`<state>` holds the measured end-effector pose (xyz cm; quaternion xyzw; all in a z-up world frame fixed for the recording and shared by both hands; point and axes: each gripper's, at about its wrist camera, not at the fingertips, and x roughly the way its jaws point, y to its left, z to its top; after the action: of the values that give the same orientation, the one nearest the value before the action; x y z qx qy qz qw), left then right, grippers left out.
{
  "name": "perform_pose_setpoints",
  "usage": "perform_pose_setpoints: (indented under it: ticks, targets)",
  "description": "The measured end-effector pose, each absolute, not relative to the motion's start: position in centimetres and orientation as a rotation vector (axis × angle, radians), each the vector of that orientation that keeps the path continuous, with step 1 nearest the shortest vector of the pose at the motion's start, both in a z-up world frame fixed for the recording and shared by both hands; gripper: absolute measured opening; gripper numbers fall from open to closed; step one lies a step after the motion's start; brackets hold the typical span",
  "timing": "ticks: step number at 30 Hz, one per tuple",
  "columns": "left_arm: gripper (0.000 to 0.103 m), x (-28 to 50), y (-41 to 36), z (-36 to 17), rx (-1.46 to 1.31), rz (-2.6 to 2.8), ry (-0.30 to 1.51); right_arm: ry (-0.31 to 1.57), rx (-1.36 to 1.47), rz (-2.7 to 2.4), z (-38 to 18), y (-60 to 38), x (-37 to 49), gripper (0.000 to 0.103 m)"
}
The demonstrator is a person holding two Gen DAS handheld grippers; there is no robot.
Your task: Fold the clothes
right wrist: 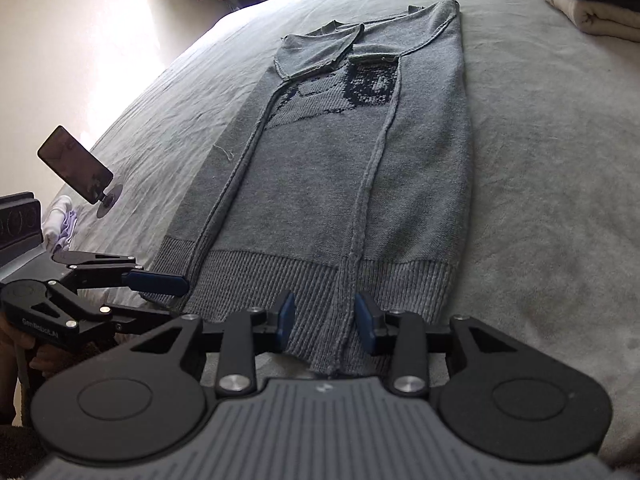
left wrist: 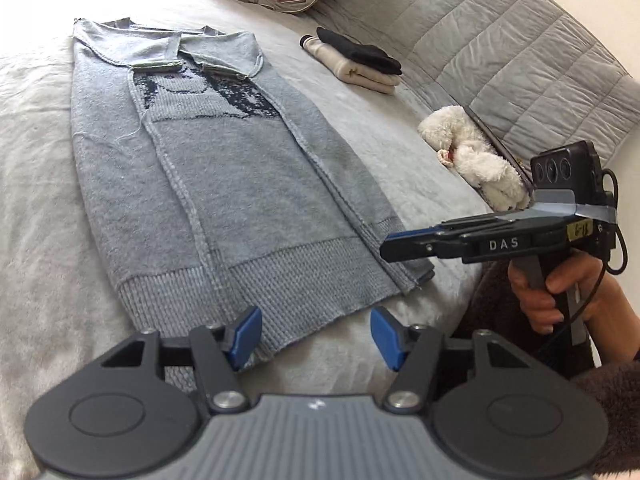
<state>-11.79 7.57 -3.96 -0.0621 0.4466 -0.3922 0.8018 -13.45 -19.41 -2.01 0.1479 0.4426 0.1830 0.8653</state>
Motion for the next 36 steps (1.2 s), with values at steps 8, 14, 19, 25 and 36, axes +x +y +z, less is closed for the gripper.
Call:
perform_pose_setpoints:
  ticks: [8,14,19,25,36]
  targets:
    - [0.063,-9.9,7.2,-2.8,-0.131,-0.718,0.855,0.768,0.259,0.228,-0.1,-21.6,-6.9,0.017]
    - [0.066,-7.5,7.7,-1.7,-0.151,-0.598,0.777,0.747,0.19,0.132,-1.3,-22.2,0.2,0.014]
    - [0.062,-4.5,7.9,-2.6,-0.159,-0.536,0.783,0.8,0.174,0.102,-3.2,-22.2,2.1,0.012]
    - [0.058,-4.2,7.2,-5.0,-0.114,-0.531,0.838,0.82,0.147,0.117,-3.4,-21.8,-1.3,0.012]
    - [0.059,-10.2,7.9,-4.8,-0.127,-0.552,0.869,0.901,0.173,0.162,-3.0,-21.1,-9.8,0.013]
